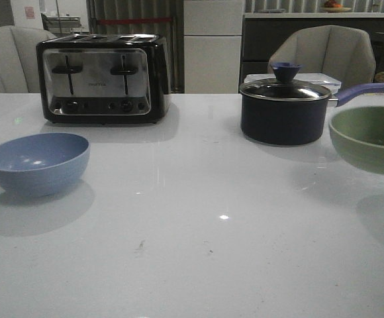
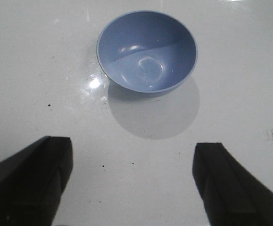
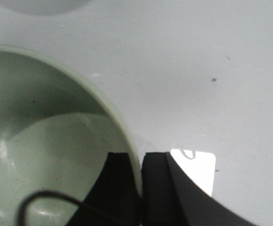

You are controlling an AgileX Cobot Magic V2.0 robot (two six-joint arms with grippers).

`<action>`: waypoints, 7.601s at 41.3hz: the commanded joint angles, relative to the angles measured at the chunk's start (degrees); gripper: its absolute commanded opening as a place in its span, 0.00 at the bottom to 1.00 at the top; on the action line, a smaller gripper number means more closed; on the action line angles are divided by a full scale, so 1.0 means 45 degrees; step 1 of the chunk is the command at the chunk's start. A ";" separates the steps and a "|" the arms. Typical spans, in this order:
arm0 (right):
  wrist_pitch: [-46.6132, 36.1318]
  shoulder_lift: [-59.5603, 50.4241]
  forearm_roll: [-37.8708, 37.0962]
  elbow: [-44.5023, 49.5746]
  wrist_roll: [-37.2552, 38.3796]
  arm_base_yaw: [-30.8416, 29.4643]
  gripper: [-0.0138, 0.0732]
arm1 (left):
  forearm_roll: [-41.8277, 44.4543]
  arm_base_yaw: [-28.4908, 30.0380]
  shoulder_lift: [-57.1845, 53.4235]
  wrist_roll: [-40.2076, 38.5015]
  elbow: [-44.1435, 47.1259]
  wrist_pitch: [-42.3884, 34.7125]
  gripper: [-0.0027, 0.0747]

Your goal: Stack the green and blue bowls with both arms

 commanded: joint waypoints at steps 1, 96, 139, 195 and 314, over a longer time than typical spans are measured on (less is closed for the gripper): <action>0.0008 -0.1421 0.1110 -0.0418 -0.0501 0.1272 0.22 | -0.0074 -0.0098 -0.0060 -0.0019 -0.0340 -0.0984 0.78; -0.2456 -1.2672 0.0439 0.7016 -0.0491 0.8609 0.63 | 0.0017 0.0105 0.5119 -0.0108 -0.4124 0.0923 0.78; -0.2442 -1.2678 0.0439 0.7016 -0.0491 0.8609 0.63 | 0.0092 0.0611 1.2796 -0.0105 -0.8848 -0.0057 0.17; -0.2442 -1.2678 0.0439 0.7016 -0.0491 0.8609 0.63 | -0.2188 -0.5789 1.0474 0.1770 -0.9340 0.2540 0.16; -0.0774 -1.2678 -0.1506 0.7016 0.1294 0.7943 0.22 | 0.2429 -0.7927 -0.2173 -0.1765 -0.1386 0.2019 0.16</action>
